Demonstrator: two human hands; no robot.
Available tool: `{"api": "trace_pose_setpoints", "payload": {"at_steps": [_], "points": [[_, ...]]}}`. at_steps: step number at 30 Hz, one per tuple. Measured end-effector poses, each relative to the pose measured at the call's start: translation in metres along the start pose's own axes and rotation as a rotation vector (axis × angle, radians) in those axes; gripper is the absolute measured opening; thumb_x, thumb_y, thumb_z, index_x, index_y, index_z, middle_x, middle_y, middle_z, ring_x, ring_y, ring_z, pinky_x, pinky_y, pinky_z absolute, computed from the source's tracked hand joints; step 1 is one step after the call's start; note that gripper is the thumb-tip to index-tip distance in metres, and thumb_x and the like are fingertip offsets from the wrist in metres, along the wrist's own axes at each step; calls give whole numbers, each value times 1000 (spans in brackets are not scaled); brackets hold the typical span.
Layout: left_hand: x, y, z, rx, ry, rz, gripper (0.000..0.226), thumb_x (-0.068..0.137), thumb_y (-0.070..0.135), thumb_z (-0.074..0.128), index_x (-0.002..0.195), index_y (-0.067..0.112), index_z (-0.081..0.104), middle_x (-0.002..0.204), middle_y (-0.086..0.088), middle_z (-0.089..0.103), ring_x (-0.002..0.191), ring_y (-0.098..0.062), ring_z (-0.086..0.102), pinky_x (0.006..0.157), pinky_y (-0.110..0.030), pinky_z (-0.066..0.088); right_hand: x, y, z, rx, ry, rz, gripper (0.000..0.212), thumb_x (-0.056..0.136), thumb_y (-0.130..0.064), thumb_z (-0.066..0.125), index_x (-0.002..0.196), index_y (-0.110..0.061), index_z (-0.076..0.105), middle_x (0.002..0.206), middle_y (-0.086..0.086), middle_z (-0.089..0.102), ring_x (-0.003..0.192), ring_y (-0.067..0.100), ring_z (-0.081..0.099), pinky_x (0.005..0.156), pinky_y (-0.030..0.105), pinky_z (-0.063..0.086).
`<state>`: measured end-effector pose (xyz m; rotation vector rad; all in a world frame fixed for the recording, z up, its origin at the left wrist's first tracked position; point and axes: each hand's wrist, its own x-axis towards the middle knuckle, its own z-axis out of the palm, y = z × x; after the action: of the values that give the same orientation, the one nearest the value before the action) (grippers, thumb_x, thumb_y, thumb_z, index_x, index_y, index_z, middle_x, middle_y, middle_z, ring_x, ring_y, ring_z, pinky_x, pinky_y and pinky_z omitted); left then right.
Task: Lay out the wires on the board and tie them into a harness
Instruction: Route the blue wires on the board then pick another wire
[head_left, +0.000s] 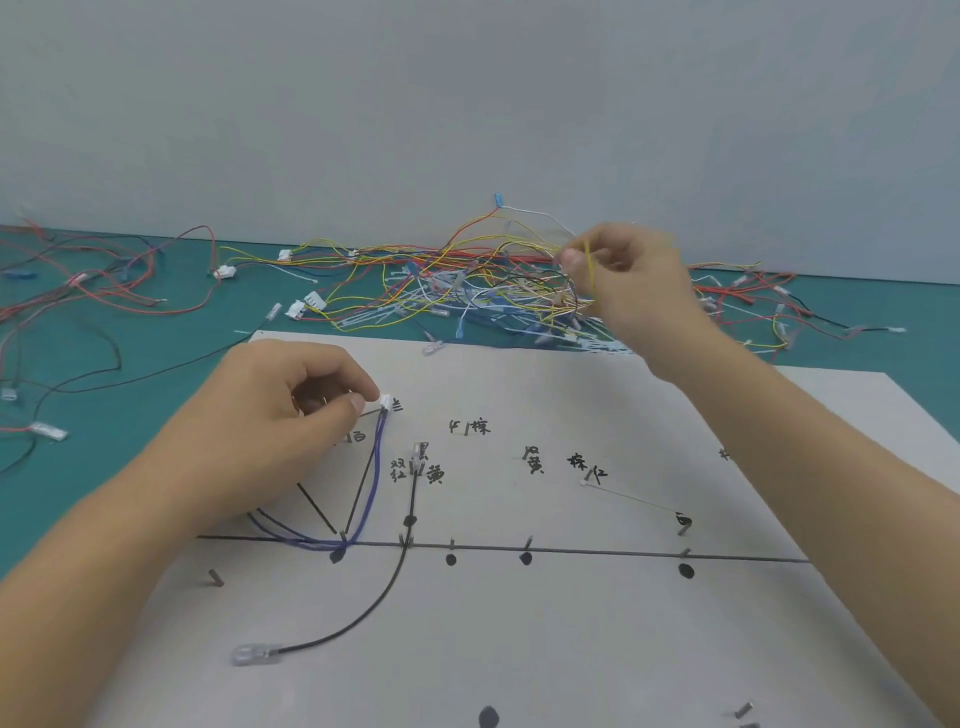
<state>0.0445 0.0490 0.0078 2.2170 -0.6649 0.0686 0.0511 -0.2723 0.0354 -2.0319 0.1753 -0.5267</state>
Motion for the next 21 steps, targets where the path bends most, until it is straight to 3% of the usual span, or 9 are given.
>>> {"api": "trace_pose_setpoints", "payload": {"at_steps": [2,5,8,11,13,15,16,18,21], "points": [[0,1,0,-6,-2,-5,28,91,12,71,85,39,75,69,17,67,60,-3,55,56,-7,40,2,1,9,-135,15,40,16,97,-20,64,84,-15,71,64,7,47,55,19,42,53,29,35],[0,2,1,-3,-6,-11,27,91,11,71,81,35,76,68,18,67,60,-3,56,57,-10,41,10,-11,25,110,-84,255,18,100,-10,56,83,-9,63,71,13,57,50,22,59,49,32,53],[0,3,-1,4,5,-13,27,91,11,70,81,36,76,69,19,67,61,-2,56,59,-20,44,28,-27,39,187,-232,323,19,100,2,47,99,-1,66,91,18,64,74,28,68,56,37,61],[0,2,-3,-18,9,-7,29,90,11,70,84,39,75,69,17,67,59,-4,56,60,-19,46,41,-47,58,227,-372,277,33,96,13,43,120,4,64,104,18,63,89,25,61,76,32,58],[0,1,-2,-22,9,-14,29,90,11,70,83,39,75,68,15,67,59,-5,56,61,-26,47,47,-58,73,159,-413,210,42,93,15,47,129,-2,62,112,13,66,97,21,61,84,33,56],[0,-1,-3,-14,9,-29,29,91,11,70,81,38,75,67,14,67,58,-4,55,62,-27,47,49,-67,84,-111,-454,70,51,92,7,49,137,-15,58,120,6,67,98,18,63,81,26,56],[0,-2,-3,-8,4,-32,28,91,12,70,82,38,75,68,14,67,59,-4,56,63,-27,47,49,-70,86,-273,-474,-13,55,91,2,49,139,-23,56,119,3,66,93,15,65,69,16,54],[0,-3,-4,-2,2,-34,27,90,14,70,84,41,75,69,14,67,61,-5,57,64,-28,48,50,-71,85,-453,-468,-139,52,88,-4,49,131,-31,60,109,-1,68,78,10,62,47,9,43],[-1,-3,-4,8,1,-32,27,90,16,71,87,42,75,73,14,70,64,-8,61,67,-28,50,49,-58,65,-446,-292,-173,32,81,0,53,100,-19,71,92,0,70,78,15,63,62,21,47]]}}
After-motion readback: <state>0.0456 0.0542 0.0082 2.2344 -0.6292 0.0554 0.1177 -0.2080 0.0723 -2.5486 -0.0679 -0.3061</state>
